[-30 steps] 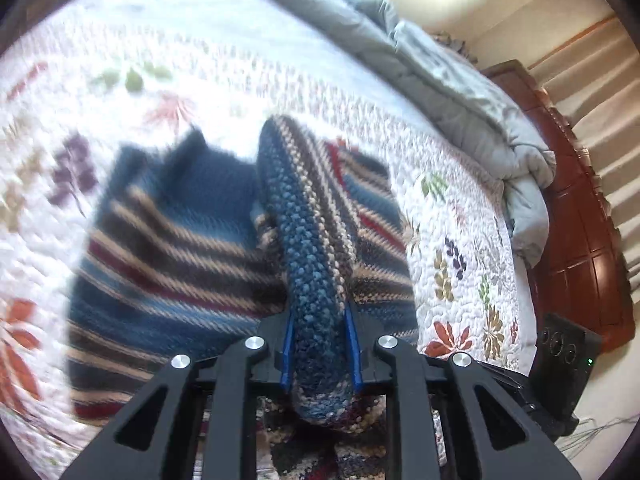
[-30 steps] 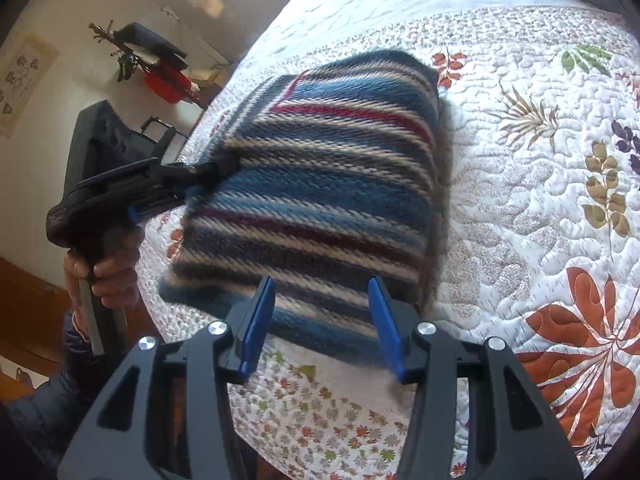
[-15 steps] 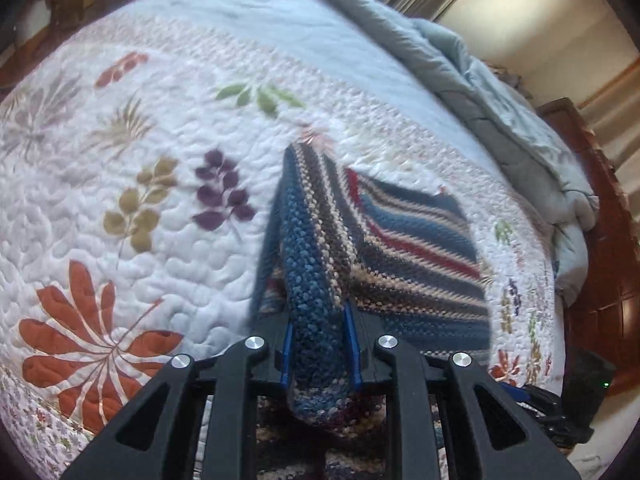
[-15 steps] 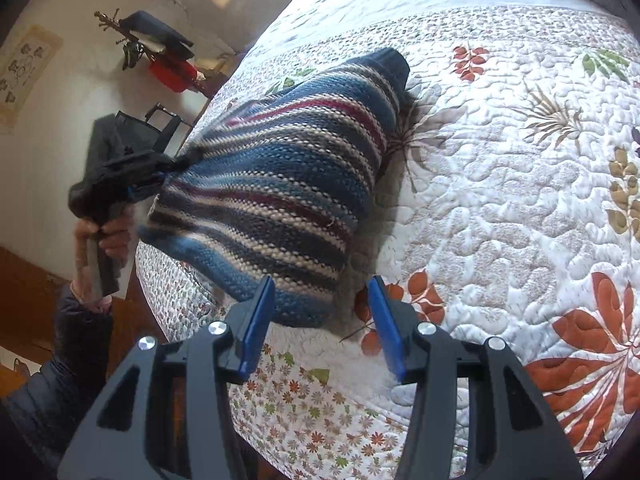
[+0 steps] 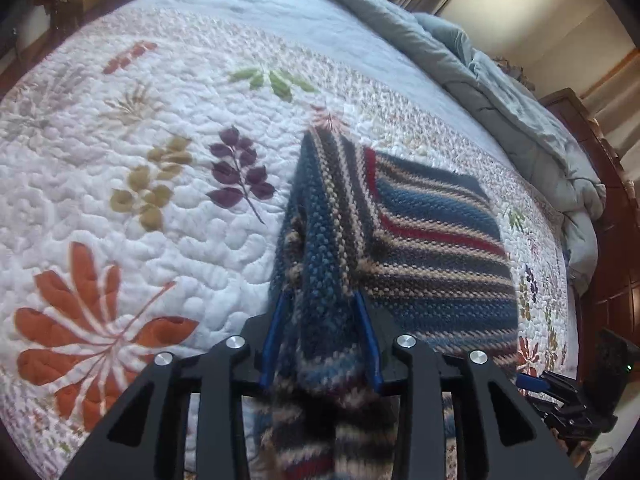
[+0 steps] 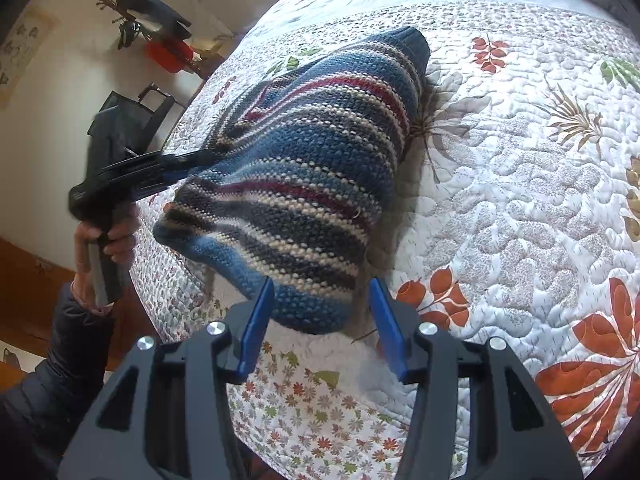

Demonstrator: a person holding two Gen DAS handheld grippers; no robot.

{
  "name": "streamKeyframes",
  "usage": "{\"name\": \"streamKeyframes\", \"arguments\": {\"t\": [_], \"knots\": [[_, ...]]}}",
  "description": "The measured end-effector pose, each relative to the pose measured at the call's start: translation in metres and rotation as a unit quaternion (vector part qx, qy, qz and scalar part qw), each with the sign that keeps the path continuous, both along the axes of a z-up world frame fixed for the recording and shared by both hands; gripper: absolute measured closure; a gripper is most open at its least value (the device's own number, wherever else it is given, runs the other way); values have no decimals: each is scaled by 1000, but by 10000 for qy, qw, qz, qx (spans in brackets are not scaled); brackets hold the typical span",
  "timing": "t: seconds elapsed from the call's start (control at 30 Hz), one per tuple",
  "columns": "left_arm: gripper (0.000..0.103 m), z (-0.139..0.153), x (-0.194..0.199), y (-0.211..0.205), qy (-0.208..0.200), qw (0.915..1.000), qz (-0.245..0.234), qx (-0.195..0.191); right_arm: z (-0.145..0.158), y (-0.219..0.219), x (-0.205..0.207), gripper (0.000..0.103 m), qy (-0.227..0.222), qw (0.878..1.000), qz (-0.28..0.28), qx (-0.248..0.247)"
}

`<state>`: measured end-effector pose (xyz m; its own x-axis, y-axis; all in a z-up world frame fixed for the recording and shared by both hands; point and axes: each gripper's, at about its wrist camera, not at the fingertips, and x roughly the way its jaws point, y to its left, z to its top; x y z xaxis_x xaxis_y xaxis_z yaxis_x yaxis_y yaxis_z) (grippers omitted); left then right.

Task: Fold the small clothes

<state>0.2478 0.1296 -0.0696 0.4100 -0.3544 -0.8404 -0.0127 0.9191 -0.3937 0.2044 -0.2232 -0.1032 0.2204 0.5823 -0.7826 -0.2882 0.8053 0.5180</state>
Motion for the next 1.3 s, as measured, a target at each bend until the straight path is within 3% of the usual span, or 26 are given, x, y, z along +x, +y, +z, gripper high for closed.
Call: {"name": "streamKeyframes", "arguments": {"t": [0.07, 0.2, 0.33, 0.43, 0.5, 0.53, 0.63, 0.73, 0.9, 1.0, 1.1, 1.2, 1.3], "knots": [[62, 17, -20, 1, -151, 9998, -66, 118, 3, 1, -3, 51, -26, 10000, -1, -35], [61, 36, -58, -9, -432, 9972, -394, 466, 3, 3, -7, 50, -19, 10000, -13, -46], [62, 24, -66, -19, -253, 9963, -513, 639, 1, 11, -9, 50, 45, 10000, -13, 19], [64, 8, -64, -20, -65, 9974, -529, 482, 4, 17, -13, 50, 17, 10000, 45, 0], [75, 2, -64, -21, -28, 9973, -584, 447, 5, 18, -15, 50, -7, 10000, 65, -49], [87, 1, -65, -23, 1, 9971, -647, 410, 6, 18, -14, 50, -5, 10000, 59, -68], [93, 2, -69, -21, -59, 9971, -605, 466, 5, 18, -13, 49, 12, 10000, 35, -56], [95, -6, -72, -11, 8, 9954, -411, 863, 4, 19, -14, 49, 12, 10000, 39, -56], [95, -20, -73, 10, 171, 9979, -211, 581, -4, 17, -11, 49, 71, 9999, 11, -151], [94, -10, -76, 11, 50, 9992, -187, 356, -7, 15, -10, 48, 137, 9998, -5, -134], [92, 6, -80, 7, -89, 9990, -132, 426, -6, 11, -7, 42, 119, 9998, -29, -167], [74, 13, -83, -1, -132, 9987, -152, 471, -8, 6, -2, 37, 285, 9995, -109, 70], [71, 4, -85, -9, -44, 9981, -216, 579, -17, 6, 3, 34, 558, 9980, -121, 278]]}}
